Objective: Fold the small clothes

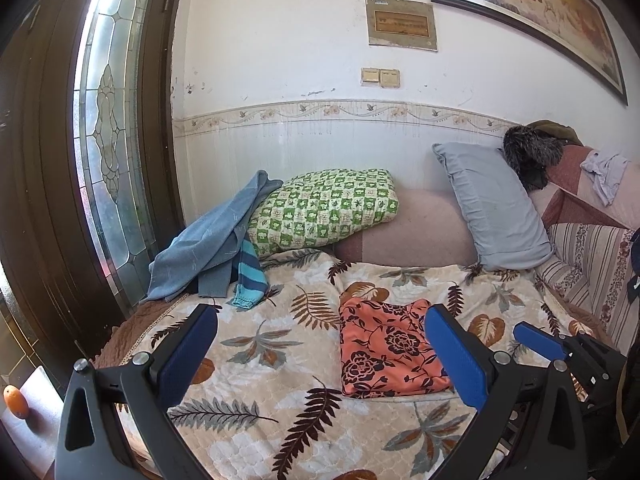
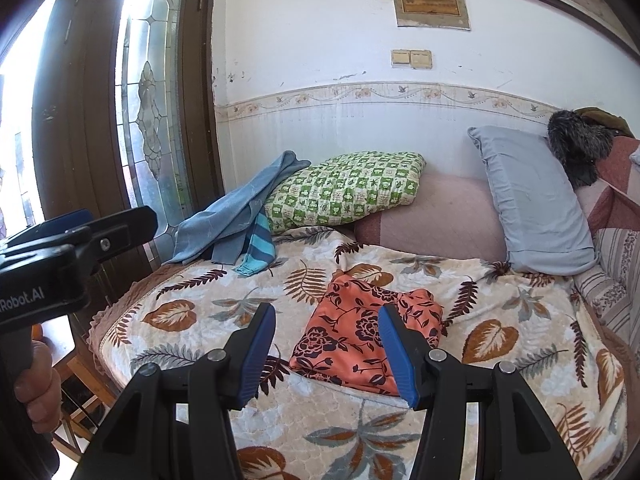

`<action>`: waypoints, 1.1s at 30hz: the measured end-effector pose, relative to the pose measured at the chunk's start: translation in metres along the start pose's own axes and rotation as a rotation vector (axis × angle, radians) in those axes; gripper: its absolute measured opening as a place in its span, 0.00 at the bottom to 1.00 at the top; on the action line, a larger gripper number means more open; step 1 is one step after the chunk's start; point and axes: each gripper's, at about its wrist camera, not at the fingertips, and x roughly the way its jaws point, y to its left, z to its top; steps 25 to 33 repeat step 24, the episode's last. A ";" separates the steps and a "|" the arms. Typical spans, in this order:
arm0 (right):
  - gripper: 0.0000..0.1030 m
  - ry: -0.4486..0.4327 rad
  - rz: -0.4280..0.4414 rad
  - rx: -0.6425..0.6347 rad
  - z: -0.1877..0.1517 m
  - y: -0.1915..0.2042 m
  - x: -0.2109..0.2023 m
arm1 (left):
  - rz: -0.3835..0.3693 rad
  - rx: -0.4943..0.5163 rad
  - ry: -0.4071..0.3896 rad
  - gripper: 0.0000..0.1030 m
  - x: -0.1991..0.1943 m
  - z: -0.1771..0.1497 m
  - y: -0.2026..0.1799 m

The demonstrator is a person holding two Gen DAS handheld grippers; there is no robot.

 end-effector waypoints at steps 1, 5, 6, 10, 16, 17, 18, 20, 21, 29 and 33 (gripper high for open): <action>0.56 0.001 0.003 -0.002 0.000 0.000 0.001 | -0.001 -0.002 -0.001 1.00 0.001 0.000 0.001; 0.56 0.001 0.007 -0.009 0.000 0.001 0.002 | -0.003 -0.003 -0.001 1.00 0.001 0.000 0.002; 0.56 0.002 0.008 -0.010 0.000 0.001 0.002 | -0.004 -0.002 0.000 1.00 0.001 0.000 0.002; 0.56 0.002 0.011 -0.012 0.001 0.002 0.003 | -0.012 0.002 0.002 1.00 0.001 0.002 0.002; 0.56 0.006 0.016 -0.018 0.002 0.004 0.006 | -0.024 0.002 -0.002 1.00 0.003 0.004 0.000; 0.56 0.007 0.018 -0.018 0.002 0.004 0.007 | -0.029 0.000 -0.002 1.00 0.003 0.004 0.000; 0.56 0.009 0.019 -0.019 0.002 0.004 0.008 | -0.036 -0.002 -0.004 1.00 0.003 0.005 0.000; 0.56 0.012 0.022 -0.020 0.002 0.005 0.010 | -0.043 -0.007 -0.020 1.00 0.003 0.004 0.001; 0.56 0.014 0.023 -0.020 0.001 0.005 0.012 | -0.046 -0.010 -0.030 1.00 0.003 0.004 0.001; 0.56 0.017 0.025 -0.022 0.000 0.004 0.016 | -0.049 -0.010 -0.057 1.00 0.006 0.004 -0.001; 0.56 0.017 0.025 -0.022 0.000 0.004 0.016 | -0.049 -0.010 -0.057 1.00 0.006 0.004 -0.001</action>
